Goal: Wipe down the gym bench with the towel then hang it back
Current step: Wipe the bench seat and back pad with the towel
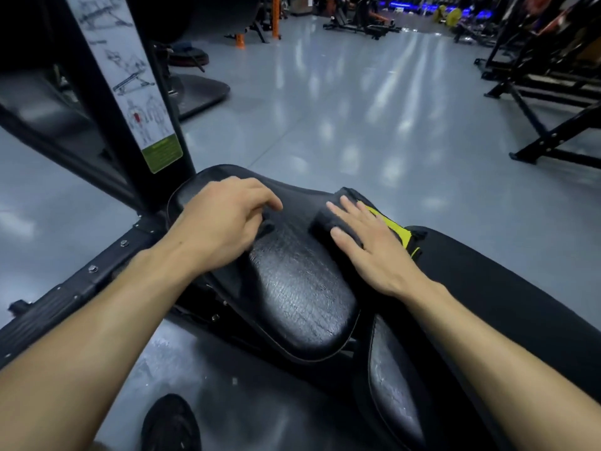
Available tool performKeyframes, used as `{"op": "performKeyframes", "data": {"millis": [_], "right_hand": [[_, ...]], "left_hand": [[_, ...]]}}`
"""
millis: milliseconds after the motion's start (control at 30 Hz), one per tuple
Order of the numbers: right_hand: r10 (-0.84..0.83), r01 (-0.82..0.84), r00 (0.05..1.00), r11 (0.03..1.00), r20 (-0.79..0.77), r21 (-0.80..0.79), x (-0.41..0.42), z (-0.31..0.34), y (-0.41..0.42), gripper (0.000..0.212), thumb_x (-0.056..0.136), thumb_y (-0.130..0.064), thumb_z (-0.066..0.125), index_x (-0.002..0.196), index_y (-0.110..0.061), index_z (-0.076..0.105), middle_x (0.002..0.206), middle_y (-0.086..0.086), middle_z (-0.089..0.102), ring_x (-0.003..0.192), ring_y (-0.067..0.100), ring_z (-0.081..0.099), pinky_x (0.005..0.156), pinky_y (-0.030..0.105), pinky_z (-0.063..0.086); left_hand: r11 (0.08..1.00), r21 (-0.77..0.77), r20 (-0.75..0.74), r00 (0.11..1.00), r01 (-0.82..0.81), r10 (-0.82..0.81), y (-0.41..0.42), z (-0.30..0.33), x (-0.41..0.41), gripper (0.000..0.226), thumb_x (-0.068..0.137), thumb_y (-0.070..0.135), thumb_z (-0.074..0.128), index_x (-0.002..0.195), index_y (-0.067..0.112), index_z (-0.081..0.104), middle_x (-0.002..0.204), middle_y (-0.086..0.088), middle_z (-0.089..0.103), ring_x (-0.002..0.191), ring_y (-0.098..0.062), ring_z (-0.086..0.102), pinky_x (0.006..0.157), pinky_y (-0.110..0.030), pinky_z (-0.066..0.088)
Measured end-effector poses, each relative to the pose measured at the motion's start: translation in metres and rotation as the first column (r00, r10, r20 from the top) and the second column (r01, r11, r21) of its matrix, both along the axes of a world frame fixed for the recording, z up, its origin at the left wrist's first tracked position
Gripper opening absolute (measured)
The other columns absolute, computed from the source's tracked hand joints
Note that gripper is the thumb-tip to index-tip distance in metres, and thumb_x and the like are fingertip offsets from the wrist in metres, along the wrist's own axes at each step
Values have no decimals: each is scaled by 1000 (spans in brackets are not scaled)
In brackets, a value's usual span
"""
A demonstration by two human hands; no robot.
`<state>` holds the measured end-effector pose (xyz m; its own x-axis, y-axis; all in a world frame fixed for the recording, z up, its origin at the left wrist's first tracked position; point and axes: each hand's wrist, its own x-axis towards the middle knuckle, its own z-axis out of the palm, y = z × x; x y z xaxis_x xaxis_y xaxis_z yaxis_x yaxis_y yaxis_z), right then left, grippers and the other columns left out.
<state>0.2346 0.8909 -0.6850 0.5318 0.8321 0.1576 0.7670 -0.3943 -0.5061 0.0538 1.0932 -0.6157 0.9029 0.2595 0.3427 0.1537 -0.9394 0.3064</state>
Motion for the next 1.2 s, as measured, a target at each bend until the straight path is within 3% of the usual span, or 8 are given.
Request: {"op": "performKeyframes", "data": {"millis": [100,200,300,433,633,900,1067,1200], "right_hand": [[-217,214,976,972,-25,-99,32,7,19,64,104,-56,42,161,-32,27,170,-1,23,157,19,20,125,39,20],[-332,316,942,929,-52,-193,56,9,43,55,102,-57,38,148,-27,46,153,8,52,138,31,48,102,41,39],[-445,400,888,870,-111,-289,75,13,58,52,100,-56,33,125,-19,60,136,17,63,123,37,56,87,39,37],[-535,458,833,809,-139,-369,85,17,75,51,98,-53,35,110,-11,62,131,21,63,115,38,57,91,42,43],[-498,467,866,768,49,-438,67,33,122,54,100,-50,36,122,-11,66,135,21,63,119,39,60,93,41,45],[-62,64,998,981,15,-185,-19,53,254,51,102,-51,34,135,-22,60,139,17,63,126,36,57,101,41,44],[-204,189,979,930,-15,-315,26,42,188,44,103,-58,35,104,-22,61,126,20,67,114,36,61,87,39,43],[-210,187,977,923,-32,-336,30,44,196,39,104,-49,39,113,-22,65,132,19,65,113,33,59,82,35,36]], "left_hand": [[999,-43,2,1000,18,-18,9,-1,5,32,93,4,56,109,25,74,116,8,70,110,-23,61,100,-46,46],[998,-63,7,1000,30,-30,26,-2,6,32,93,5,55,108,27,73,115,10,69,110,-21,61,99,-47,47],[996,-83,19,999,36,-35,45,-3,2,33,93,6,54,109,27,73,116,11,69,111,-18,62,99,-45,48],[991,-125,48,998,44,-38,71,-6,-11,33,94,3,55,109,26,73,116,15,69,112,-14,63,100,-40,49],[975,-214,178,980,-55,94,109,1,-40,34,97,3,54,108,26,75,110,13,72,104,-7,65,96,-25,50],[948,-290,199,960,-134,197,119,-3,-43,36,95,-1,50,108,20,76,104,6,74,99,-7,67,91,-17,48],[917,-366,160,959,-161,233,127,-9,-51,38,94,-4,48,105,18,77,100,5,74,94,-7,68,88,-19,52],[910,-357,183,940,-210,288,141,-6,-71,40,96,-2,47,107,23,76,104,10,73,92,1,68,85,-19,54]]}}
